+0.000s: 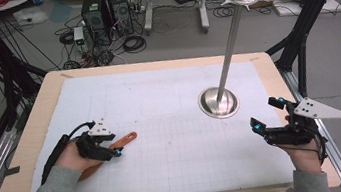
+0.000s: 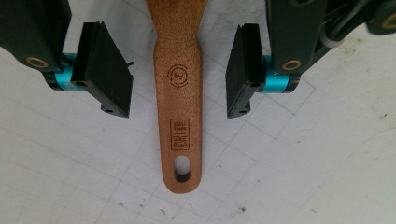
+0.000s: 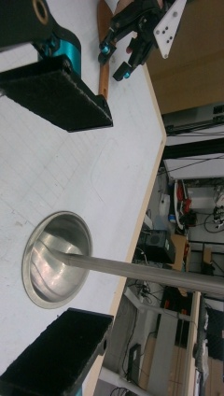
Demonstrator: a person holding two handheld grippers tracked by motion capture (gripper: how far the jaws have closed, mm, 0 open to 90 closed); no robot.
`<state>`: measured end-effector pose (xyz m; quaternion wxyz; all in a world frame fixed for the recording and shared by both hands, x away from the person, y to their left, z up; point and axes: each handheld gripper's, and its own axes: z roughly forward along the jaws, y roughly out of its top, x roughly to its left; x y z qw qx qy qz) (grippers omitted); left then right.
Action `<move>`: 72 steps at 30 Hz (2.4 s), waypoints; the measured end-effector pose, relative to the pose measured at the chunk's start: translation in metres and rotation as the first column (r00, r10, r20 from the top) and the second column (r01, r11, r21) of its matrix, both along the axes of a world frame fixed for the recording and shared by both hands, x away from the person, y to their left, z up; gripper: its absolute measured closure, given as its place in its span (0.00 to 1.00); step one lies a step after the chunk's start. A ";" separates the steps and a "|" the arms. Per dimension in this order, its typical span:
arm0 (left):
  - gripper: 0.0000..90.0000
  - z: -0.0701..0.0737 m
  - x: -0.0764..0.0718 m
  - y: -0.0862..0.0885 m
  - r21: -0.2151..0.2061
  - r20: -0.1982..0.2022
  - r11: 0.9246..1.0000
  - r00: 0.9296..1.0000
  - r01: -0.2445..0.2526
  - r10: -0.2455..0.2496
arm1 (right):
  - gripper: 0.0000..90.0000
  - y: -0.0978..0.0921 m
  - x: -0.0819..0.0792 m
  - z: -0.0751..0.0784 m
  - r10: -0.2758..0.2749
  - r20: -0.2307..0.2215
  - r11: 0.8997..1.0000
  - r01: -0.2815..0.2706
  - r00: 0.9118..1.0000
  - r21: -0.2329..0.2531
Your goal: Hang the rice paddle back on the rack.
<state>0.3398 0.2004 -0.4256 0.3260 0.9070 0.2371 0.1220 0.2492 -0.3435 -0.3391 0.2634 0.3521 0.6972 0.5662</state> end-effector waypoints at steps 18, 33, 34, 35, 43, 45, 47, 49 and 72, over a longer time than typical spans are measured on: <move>0.60 -0.003 0.002 0.000 0.012 -0.012 1.000 1.000 0.022 -0.022 | 0.05 -0.001 -0.001 -0.001 -0.006 -0.005 1.000 0.006 1.000 0.001; 0.70 -0.005 0.004 0.004 -0.033 -0.037 0.999 0.998 0.042 -0.043 | 0.05 0.000 -0.001 -0.002 -0.003 -0.012 1.000 0.003 1.000 -0.005; 0.71 -0.005 0.005 0.005 -0.033 -0.038 0.999 0.998 0.040 -0.042 | 0.05 0.000 0.000 -0.002 -0.001 -0.010 1.000 0.001 1.000 -0.005; 0.72 -0.005 0.005 0.005 -0.033 -0.038 0.999 0.998 0.040 -0.042 | 0.05 0.000 0.000 -0.002 -0.003 -0.010 1.000 0.003 1.000 -0.005; 0.72 -0.005 0.004 0.005 -0.033 -0.037 0.999 0.999 0.035 -0.037 | 0.05 0.001 0.000 -0.002 -0.001 -0.009 1.000 0.001 1.000 -0.009; 0.72 -0.005 0.004 0.004 -0.034 -0.035 0.999 0.999 0.032 -0.034 | 0.05 0.002 0.000 -0.002 -0.001 -0.010 1.000 0.001 1.000 -0.009; 0.72 -0.004 0.004 0.004 -0.032 -0.032 0.999 0.999 0.031 -0.032 | 0.05 0.002 0.000 -0.002 0.000 -0.014 1.000 0.000 1.000 -0.011; 0.72 -0.003 0.003 0.004 -0.025 -0.020 1.000 1.000 0.016 -0.017 | 0.05 0.002 0.001 -0.003 0.001 -0.013 1.000 -0.002 1.000 -0.012; 0.72 0.044 -0.020 0.019 -0.175 0.140 0.984 0.988 -0.038 0.063 | 0.05 0.006 0.004 -0.004 0.007 -0.020 1.000 -0.007 1.000 -0.015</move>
